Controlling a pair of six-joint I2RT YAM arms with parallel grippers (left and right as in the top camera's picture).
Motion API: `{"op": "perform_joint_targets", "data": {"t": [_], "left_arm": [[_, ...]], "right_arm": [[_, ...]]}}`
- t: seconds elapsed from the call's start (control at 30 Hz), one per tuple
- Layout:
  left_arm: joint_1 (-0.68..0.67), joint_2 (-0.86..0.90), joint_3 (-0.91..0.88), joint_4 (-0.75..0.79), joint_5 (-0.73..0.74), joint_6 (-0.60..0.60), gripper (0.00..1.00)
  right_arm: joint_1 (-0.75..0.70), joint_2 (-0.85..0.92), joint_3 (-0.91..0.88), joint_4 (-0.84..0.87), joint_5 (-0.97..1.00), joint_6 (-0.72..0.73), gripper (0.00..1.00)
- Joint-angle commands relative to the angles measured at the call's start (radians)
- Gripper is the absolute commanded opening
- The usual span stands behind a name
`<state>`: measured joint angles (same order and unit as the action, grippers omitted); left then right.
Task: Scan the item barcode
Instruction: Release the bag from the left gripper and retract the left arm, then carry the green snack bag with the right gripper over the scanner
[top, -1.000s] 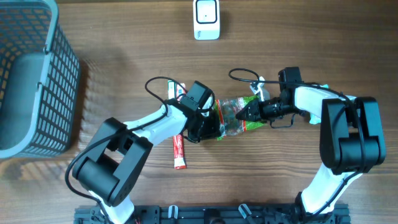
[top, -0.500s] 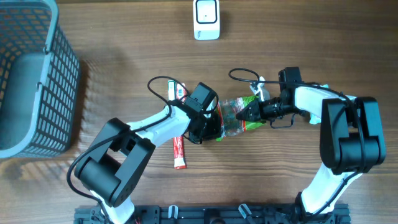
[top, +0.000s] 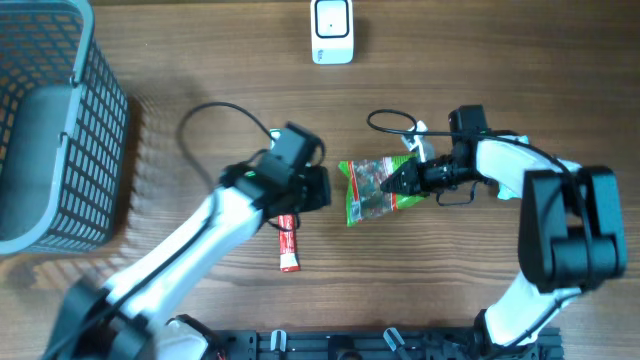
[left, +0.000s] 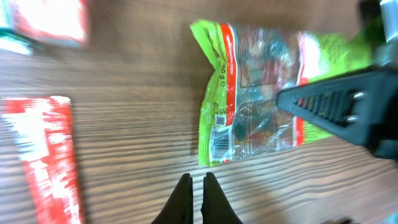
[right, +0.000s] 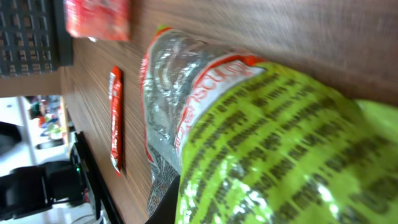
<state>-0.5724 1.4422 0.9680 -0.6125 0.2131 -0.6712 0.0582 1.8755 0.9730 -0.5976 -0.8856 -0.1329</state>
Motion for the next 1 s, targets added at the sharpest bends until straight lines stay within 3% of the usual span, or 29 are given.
{"op": "perform_joint_targets", "data": {"t": [0.0,0.27,0.3,0.37,0.4,0.43,0.47,0.53,0.63,0.83,0.97], "left_arm": [[0.125,-0.144,0.002,-0.039,-0.048,0.013,0.04],[0.435,-0.156,0.002,-0.043,-0.140,0.040,0.05],[0.461,-0.149,0.002,-0.043,-0.154,0.039,0.12],[0.500,-0.137,0.002,-0.044,-0.173,0.039,0.42],[0.510,-0.136,0.002,-0.044,-0.174,0.039,0.49],[0.518,-0.136,0.002,-0.044,-0.174,0.039,0.70],[0.518,-0.136,0.002,-0.043,-0.174,0.038,1.00],[0.518,-0.136,0.002,-0.044,-0.174,0.038,1.00],[0.518,-0.136,0.002,-0.044,-0.174,0.038,1.00],[0.518,-0.137,0.002,-0.044,-0.174,0.038,1.00],[0.518,-0.136,0.002,-0.044,-0.174,0.038,1.00]], "right_arm": [[0.000,-0.211,0.023,-0.003,0.031,-0.021,0.04],[0.002,-0.600,0.132,-0.153,0.235,0.061,0.04],[0.003,-0.615,0.158,-0.172,0.237,0.057,0.05],[0.007,-0.622,0.246,-0.240,0.290,0.057,0.05],[0.013,-0.621,0.280,-0.259,0.320,0.057,0.04],[0.028,-0.621,0.330,-0.280,0.371,0.056,0.04],[0.041,-0.618,0.370,-0.288,0.407,0.056,0.04],[0.071,-0.603,0.470,-0.310,0.453,0.057,0.04],[0.141,-0.495,0.755,-0.447,0.561,0.057,0.04],[0.264,-0.148,1.383,-0.747,0.819,0.010,0.04],[0.362,0.009,1.461,-0.649,0.938,-0.076,0.04]]}}
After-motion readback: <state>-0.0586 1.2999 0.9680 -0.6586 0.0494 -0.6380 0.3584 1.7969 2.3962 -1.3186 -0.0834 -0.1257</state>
